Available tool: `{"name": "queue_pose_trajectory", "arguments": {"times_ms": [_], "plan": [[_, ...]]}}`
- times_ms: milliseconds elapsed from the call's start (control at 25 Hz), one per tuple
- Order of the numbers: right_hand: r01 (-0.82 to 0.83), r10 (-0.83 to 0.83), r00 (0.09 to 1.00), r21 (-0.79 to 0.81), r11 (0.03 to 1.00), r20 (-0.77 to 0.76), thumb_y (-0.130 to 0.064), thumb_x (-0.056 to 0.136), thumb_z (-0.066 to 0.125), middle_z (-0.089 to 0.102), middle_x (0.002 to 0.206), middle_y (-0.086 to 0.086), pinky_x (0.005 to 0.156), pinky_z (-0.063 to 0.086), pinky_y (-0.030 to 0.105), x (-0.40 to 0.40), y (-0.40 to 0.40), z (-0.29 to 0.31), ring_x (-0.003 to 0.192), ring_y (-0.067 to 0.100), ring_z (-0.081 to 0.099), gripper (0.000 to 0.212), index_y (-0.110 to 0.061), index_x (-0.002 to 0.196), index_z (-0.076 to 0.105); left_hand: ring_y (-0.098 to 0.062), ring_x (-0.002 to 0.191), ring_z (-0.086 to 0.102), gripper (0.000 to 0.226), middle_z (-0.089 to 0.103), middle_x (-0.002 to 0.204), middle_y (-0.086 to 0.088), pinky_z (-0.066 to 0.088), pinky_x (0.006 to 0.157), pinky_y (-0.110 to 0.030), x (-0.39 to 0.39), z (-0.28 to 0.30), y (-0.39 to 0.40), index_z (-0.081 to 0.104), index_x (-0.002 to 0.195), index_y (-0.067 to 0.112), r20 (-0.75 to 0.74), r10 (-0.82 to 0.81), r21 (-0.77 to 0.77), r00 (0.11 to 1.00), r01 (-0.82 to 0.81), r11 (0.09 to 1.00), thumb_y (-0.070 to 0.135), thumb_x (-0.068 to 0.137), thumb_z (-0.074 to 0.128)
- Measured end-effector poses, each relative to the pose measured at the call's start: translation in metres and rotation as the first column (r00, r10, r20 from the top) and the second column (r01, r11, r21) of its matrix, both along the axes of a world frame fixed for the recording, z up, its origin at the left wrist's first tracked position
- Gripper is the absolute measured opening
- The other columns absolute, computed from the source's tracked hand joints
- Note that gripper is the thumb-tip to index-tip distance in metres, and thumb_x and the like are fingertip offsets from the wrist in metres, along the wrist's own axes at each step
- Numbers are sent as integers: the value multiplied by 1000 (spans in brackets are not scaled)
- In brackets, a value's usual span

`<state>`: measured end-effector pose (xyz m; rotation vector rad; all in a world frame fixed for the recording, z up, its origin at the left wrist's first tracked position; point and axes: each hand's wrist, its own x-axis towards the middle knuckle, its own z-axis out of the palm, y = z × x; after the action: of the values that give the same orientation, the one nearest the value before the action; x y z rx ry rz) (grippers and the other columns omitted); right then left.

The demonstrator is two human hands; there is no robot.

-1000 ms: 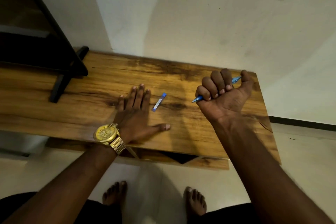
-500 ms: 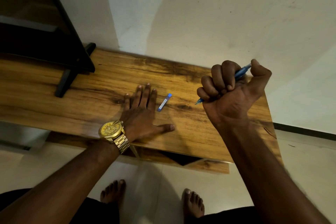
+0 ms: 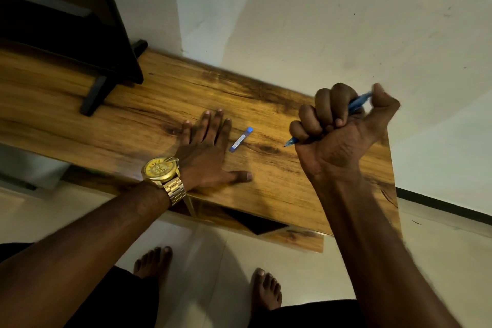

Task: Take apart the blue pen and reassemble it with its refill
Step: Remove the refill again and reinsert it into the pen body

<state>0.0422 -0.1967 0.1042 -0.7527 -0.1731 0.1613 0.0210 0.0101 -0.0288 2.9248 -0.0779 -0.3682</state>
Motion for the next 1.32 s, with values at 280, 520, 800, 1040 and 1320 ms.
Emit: {"name": "queue_pose_trajectory", "arguments": {"times_ms": [280,520,800,1040,1320], "plan": [[-36,36,999,-25,999,-5,-46,102,24,16,52,-2,51,16,19,-7,11,1,43,12,12,53,-17,56,22,-30,166,-24,145,-34,177,-4,-5,132,-64,1,-3,0,-17,171,22,16,-13,-8,1000,13,1000,110,67,33],[-22,23,1000,-48,999,17,-47,103,24,15,52,-2,49,13,19,-10,13,-1,43,11,12,54,-18,57,23,-30,166,-24,148,-32,177,-4,-5,132,-63,-1,-1,-1,-16,171,21,23,-14,4,1000,14,1000,112,60,21],[-10,10,1000,-25,1000,8,-46,106,23,16,52,-2,47,18,16,-9,15,-4,42,10,14,56,-18,57,23,-30,166,-25,149,-34,177,-4,-4,132,-64,0,0,-1,-18,171,21,6,-17,-6,1000,17,1000,112,59,19],[-8,7,1000,-9,1000,-24,-54,110,25,16,51,-2,46,17,17,-9,13,-3,39,8,18,64,-20,56,24,-29,166,-23,146,-32,177,-4,-2,133,-63,-2,-1,-2,-16,171,22,30,-14,-4,999,14,1000,111,63,25],[-8,9,998,12,1000,-54,-62,110,25,15,51,-1,45,16,18,-10,12,-2,40,10,15,69,-20,56,22,-30,165,-25,147,-35,176,-4,-3,133,-64,0,-1,-1,-20,170,22,2,-17,-1,1000,17,1000,111,62,24]]}}
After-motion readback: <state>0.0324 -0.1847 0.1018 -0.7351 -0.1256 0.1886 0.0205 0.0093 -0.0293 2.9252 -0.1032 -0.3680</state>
